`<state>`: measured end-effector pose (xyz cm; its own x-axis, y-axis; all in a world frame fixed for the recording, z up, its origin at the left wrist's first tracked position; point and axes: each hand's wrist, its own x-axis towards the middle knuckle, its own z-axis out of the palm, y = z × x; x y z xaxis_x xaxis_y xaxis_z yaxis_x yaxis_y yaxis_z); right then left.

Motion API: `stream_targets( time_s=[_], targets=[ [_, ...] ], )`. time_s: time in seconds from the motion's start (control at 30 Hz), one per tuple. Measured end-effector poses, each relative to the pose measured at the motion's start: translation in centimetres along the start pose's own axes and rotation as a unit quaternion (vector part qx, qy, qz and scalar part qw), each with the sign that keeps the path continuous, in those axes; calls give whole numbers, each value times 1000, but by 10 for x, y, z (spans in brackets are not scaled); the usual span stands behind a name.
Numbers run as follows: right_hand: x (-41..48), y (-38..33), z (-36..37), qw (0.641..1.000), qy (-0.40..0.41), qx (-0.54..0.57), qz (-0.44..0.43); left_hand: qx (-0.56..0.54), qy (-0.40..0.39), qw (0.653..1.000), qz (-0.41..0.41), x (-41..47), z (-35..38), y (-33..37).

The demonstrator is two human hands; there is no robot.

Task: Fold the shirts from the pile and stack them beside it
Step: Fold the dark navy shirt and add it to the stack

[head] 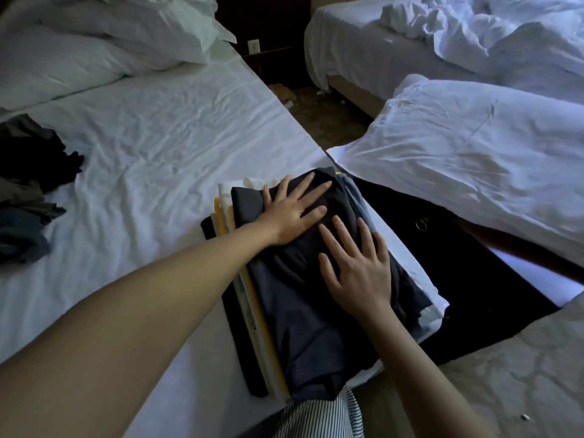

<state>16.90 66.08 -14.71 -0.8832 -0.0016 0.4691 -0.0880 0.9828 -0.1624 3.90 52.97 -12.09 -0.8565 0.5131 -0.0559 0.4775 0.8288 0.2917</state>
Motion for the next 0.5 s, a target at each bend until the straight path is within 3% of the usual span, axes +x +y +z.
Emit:
stream_targets(
  time_s=[0.27,0.4,0.5],
  targets=[
    [6,7,2,998,-15,41,45,11,130,991,-18,-46,23,17],
    [8,6,-6,993,-86,43,65,55,166,982,77,-101,53,31],
    [6,7,-14,989,-130,31,57,125,127,966,186,-134,64,28]
  ],
)
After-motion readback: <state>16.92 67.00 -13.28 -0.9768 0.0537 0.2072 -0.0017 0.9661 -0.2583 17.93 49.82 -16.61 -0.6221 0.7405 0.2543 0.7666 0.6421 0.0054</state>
